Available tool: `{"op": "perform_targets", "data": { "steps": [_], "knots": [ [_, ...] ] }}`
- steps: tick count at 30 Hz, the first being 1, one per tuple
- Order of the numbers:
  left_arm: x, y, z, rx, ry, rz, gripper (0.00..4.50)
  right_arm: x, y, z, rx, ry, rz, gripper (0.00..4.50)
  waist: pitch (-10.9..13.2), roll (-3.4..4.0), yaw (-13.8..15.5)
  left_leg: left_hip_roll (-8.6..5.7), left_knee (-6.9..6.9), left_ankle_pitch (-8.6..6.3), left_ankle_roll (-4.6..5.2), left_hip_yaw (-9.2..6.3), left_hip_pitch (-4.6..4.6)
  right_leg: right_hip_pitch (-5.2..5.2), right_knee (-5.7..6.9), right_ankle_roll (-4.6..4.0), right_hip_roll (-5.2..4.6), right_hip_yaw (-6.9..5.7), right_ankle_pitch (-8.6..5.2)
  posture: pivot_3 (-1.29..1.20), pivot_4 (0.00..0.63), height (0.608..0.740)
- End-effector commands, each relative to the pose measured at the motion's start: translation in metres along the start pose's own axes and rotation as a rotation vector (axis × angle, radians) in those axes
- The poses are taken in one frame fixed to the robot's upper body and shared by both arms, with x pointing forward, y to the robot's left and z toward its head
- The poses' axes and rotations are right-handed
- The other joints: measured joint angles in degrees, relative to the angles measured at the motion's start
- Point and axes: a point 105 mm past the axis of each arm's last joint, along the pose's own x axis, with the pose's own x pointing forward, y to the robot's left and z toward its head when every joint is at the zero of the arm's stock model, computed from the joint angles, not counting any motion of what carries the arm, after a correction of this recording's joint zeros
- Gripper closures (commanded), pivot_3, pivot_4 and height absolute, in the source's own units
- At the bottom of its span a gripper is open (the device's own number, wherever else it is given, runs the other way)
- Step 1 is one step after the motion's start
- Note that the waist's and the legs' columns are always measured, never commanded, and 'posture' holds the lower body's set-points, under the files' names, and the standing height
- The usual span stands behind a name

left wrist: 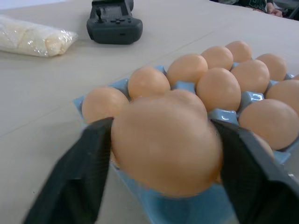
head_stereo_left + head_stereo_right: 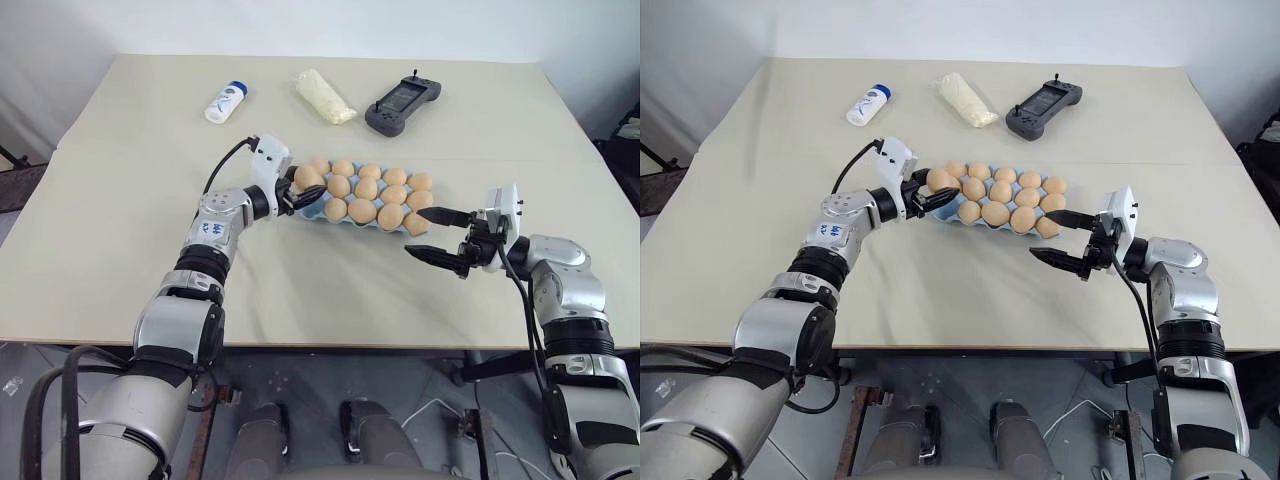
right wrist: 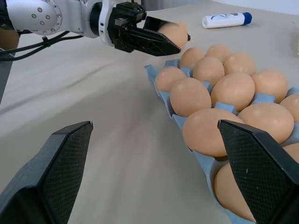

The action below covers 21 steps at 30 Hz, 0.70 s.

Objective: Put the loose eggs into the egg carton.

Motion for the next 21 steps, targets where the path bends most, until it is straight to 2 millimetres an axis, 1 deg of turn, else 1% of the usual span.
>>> {"op": "perform_targets", "data": {
  "steps": [1,3,7,9,11,14,15,17,21],
  "knots": [
    [0.003,-0.003,0.026,0.02,-0.084,-0.027,0.07,-0.005,-0.003,0.014,-0.044,-0.031,-0.019,0.0,0.0,0.0,-0.06,0.0,-0.01,0.0,0.0,0.0,0.0,0.0,-0.01,0.0,0.0,0.0,0.0,0.0,0.15,0.74],
    [0.001,-0.003,0.031,0.02,-0.103,-0.039,0.07,-0.005,-0.003,0.014,-0.044,-0.03,-0.017,0.0,0.0,0.0,-0.09,0.0,-0.01,0.0,0.0,0.01,0.0,-0.01,0.0,0.0,0.0,0.01,0.0,0.0,0.15,0.74],
    [-0.007,0.006,0.046,0.02,-0.171,-0.009,0.07,-0.003,-0.004,0.015,-0.047,-0.029,-0.01,0.0,0.0,0.0,-0.08,0.01,0.01,0.0,0.0,0.01,0.01,-0.01,0.03,0.0,0.01,0.01,0.0,0.0,0.15,0.74],
    [-0.018,0.014,0.055,0.045,-0.212,0.018,0.07,-0.002,-0.004,0.017,-0.052,-0.029,-0.003,0.0,0.0,0.0,-0.14,0.0,0.02,0.0,0.0,0.01,0.01,0.0,0.03,0.0,0.01,0.02,0.0,0.0,0.15,0.74],
    [-0.03,0.021,0.057,0.037,-0.229,0.031,0.07,0.0,-0.005,0.019,-0.056,-0.029,0.003,0.0,0.0,0.0,-0.35,0.01,0.0,0.0,-0.01,0.03,0.03,-0.01,0.05,0.0,0.01,0.05,0.0,0.0,0.15,0.74],
    [-0.053,0.024,0.038,-0.008,-0.173,0.005,0.07,0.0,-0.008,0.02,-0.062,-0.023,0.008,0.0,-0.01,0.01,-0.45,0.03,-0.03,0.01,-0.03,0.04,0.08,-0.01,0.08,0.0,0.03,0.06,0.0,0.0,0.15,0.74],
    [-0.063,0.022,0.033,-0.035,-0.169,-0.021,0.07,0.0,-0.009,0.02,-0.064,-0.019,0.009,0.0,-0.01,0.01,-0.59,0.03,-0.05,0.02,-0.04,0.04,0.09,-0.01,0.11,0.0,0.02,0.07,0.0,0.0,0.15,0.74],
    [-0.085,0.019,0.025,-0.03,-0.174,-0.058,0.07,0.001,-0.012,0.021,-0.067,-0.011,0.011,0.0,0.0,0.01,-0.61,0.04,-0.04,0.02,-0.04,0.04,0.09,-0.01,0.16,-0.01,0.02,0.06,0.0,0.0,0.15,0.74],
    [-0.125,0.021,-0.002,-0.048,-0.091,-0.053,0.07,0.003,-0.016,0.021,-0.073,0.003,0.023,0.0,0.0,0.0,-0.53,0.04,0.02,0.02,-0.03,0.02,0.07,-0.01,0.13,-0.01,-0.02,0.05,0.0,0.0,0.15,0.74]
  ]
}}
